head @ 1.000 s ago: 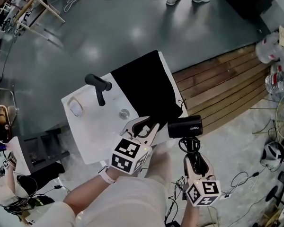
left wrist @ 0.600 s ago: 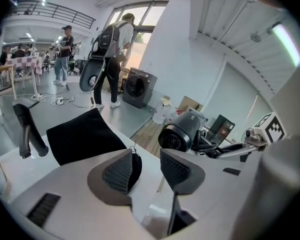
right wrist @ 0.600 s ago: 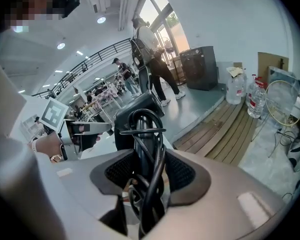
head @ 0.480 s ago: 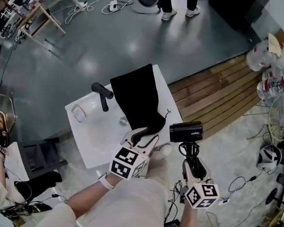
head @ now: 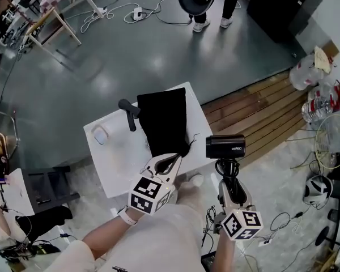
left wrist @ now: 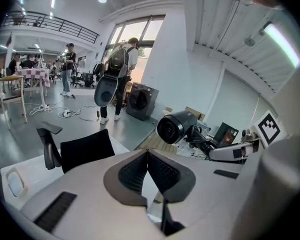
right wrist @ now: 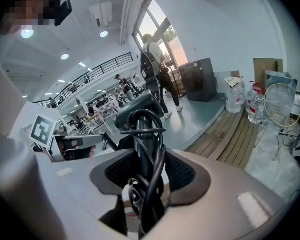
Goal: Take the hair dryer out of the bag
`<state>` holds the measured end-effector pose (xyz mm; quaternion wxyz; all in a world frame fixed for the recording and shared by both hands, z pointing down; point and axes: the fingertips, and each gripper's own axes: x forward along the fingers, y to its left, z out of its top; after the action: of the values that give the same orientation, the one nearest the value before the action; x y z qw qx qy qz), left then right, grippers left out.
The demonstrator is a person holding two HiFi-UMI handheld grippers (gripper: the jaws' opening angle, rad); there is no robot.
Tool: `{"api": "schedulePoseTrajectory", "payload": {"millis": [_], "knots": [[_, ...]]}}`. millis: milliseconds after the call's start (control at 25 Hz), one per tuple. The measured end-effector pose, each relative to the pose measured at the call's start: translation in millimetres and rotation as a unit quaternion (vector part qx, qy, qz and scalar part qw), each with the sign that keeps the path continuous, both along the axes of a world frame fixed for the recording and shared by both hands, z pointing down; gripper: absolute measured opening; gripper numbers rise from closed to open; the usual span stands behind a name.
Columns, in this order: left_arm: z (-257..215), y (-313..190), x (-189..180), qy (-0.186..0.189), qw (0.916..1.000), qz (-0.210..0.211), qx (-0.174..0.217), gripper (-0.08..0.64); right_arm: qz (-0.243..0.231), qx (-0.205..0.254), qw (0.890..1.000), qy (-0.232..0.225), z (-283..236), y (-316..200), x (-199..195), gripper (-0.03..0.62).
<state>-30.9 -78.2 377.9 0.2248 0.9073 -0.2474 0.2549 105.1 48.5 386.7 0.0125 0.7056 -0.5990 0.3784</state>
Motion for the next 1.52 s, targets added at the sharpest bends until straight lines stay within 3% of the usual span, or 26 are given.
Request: {"api": "schedulePoseTrajectory", "payload": {"millis": [360,1000,1520], "knots": [[-34.3,3.9,-29.5,0.018,0.9996,-0.016,0.015,0.008,-0.008,0.047,0.999,0.011,-44.5,-26.8,-18.5,0.207],[-96.8,-3.1,-78.4,0.081,0.9945,-0.033,0.057,0.008,-0.023,0.128,0.991,0.033,-117.6,-61.4,-54.7,0.207],[-105.7,-6.8,-97.4,0.088,0.9924,-0.037,0.077,0.008,-0.026,0.133,0.990,0.029,-109.7,-56.3,-67.8,0.207]]}}
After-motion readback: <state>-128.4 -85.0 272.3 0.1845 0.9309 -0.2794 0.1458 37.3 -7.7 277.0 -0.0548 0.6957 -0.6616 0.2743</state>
